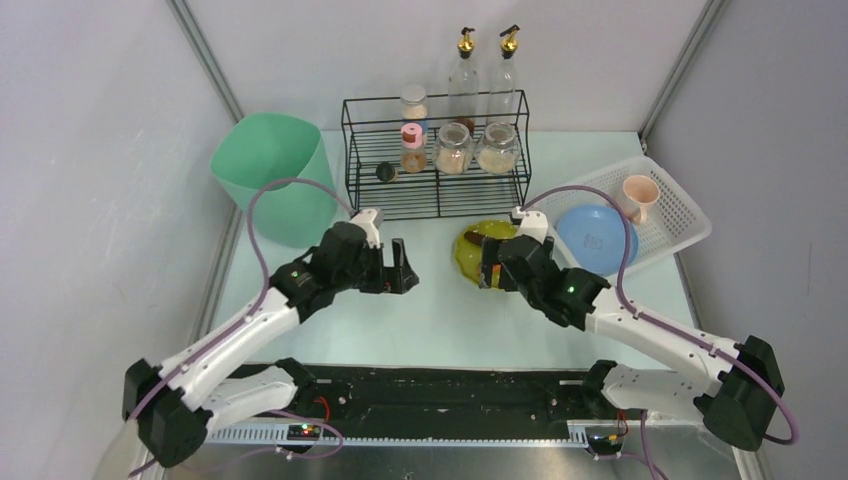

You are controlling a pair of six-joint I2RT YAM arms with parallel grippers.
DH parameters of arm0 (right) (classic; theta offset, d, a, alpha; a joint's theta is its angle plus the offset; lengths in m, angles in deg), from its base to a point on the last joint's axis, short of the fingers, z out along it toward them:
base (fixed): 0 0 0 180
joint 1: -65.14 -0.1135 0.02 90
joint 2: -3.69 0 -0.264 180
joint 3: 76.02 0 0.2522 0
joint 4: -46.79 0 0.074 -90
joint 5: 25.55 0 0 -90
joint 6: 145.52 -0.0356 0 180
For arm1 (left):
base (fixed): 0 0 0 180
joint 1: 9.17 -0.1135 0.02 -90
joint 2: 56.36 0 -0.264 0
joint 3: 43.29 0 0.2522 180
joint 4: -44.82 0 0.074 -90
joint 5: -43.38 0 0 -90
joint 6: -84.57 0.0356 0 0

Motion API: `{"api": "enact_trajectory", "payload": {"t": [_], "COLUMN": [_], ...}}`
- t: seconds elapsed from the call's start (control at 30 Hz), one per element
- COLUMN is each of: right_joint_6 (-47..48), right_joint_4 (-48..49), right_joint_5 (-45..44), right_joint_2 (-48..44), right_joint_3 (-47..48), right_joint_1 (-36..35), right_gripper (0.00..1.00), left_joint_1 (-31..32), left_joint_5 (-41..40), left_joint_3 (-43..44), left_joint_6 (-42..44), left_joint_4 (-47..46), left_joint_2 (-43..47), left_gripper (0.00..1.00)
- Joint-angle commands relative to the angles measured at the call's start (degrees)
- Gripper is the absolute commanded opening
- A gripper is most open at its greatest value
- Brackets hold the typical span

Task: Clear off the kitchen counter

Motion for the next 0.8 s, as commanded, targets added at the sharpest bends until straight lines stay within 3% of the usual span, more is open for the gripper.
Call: {"api": "enact_trajectory", "payload": {"t": [0.0, 0.53, 0.77], "right_joint_6": [-2.6, -5.5, -5.7], "right_joint_4": [-1.0, -5.3, -5.9], "right_joint_5": [-0.1, 0.1, 0.9], "right_joint_2": [-2.7, -12.8, -15.2], "right_joint_3": [-1.1, -6.6, -8.1], "right_joint_1": [-0.3, 0.1, 0.5], "right_gripper": [0.95, 0.93, 0.93], "left_joint_1": [1.1, 3.6, 3.6], "left_joint_5": [-0.1, 2.4, 3.1], "left_joint_3": [0.1, 7.3, 9.0], "left_joint_6": [-5.8, -13.1, -15.1], "left_joint_4": [-8.2, -19.7, -24.1], "left_joint_2": [-5.6, -30.7, -36.8], "left_gripper": [1.00, 1.00, 0.97]}}
